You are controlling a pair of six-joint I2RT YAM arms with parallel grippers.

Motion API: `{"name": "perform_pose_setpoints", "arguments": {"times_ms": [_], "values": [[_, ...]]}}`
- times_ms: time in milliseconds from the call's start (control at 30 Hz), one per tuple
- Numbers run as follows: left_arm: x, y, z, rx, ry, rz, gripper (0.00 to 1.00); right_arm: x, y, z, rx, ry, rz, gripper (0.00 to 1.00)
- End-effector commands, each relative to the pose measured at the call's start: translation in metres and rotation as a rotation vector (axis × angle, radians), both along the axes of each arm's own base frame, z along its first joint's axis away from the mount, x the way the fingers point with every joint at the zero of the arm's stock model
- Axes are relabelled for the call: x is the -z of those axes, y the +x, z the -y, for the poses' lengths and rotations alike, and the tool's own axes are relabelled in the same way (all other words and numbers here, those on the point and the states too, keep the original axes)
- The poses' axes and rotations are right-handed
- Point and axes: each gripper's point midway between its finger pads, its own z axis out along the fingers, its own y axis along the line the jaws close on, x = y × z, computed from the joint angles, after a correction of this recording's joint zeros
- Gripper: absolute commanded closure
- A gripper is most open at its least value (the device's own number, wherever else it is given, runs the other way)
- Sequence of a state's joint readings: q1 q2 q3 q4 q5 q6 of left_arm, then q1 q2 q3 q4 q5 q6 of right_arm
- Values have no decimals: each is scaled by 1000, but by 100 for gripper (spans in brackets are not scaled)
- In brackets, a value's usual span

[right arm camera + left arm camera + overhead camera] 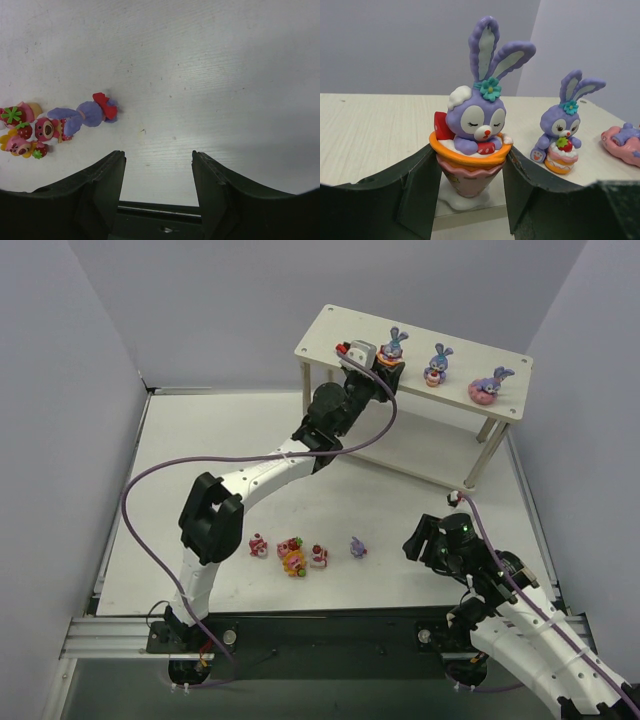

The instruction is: Place and organize the plastic toys onto the shelf

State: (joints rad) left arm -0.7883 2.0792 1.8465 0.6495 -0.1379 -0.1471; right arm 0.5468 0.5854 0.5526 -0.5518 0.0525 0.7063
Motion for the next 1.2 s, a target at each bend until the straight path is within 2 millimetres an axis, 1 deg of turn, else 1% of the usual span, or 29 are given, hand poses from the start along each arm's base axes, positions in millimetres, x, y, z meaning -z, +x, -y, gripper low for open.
{"name": "perform_pose_setpoints", "arguments": {"times_ms": [0, 67, 133, 167, 333, 400, 433, 500, 633, 667, 733, 967, 1000, 1033, 1167], "values": [[-30, -5, -12, -14, -81, 89, 100, 3, 2, 2, 8, -21, 5, 44], [-21, -5, -11, -16, -77, 85, 100, 4, 2, 3, 8, -21, 4, 44], [-20, -6, -14, -20, -82, 90, 95, 6, 1, 4, 10, -26, 1, 44], [-10, -5, -13, -20, -70, 80, 93, 7, 1, 4, 11, -26, 0, 44], [0, -5, -13, -24, -54, 71, 80, 10, 1, 4, 11, -32, -6, 44], [4, -5, -12, -22, -42, 67, 76, 12, 1, 4, 13, -33, -12, 44], [5, -5, -12, -23, -37, 67, 73, 13, 1, 4, 13, -33, -12, 44], [7, -5, -12, -23, -27, 65, 69, 14, 1, 4, 14, -35, -14, 44], [10, -6, -13, -20, -19, 60, 66, 14, 1, 4, 13, -33, -12, 44], [10, -7, -13, -20, -16, 62, 60, 14, 1, 4, 15, -34, -13, 44], [10, -8, -14, -19, -12, 64, 56, 15, 1, 4, 15, -35, -15, 44], [11, -7, -12, -19, 16, 53, 48, 17, 1, 3, 14, -32, -17, 44], [11, -7, -12, -19, 21, 49, 46, 17, 1, 3, 15, -31, -16, 44], [12, -7, -12, -19, 24, 47, 42, 16, 1, 3, 12, -30, -13, 44], [11, -5, -13, -26, 33, 39, 36, 17, 1, 3, 14, -31, -14, 44]]}}
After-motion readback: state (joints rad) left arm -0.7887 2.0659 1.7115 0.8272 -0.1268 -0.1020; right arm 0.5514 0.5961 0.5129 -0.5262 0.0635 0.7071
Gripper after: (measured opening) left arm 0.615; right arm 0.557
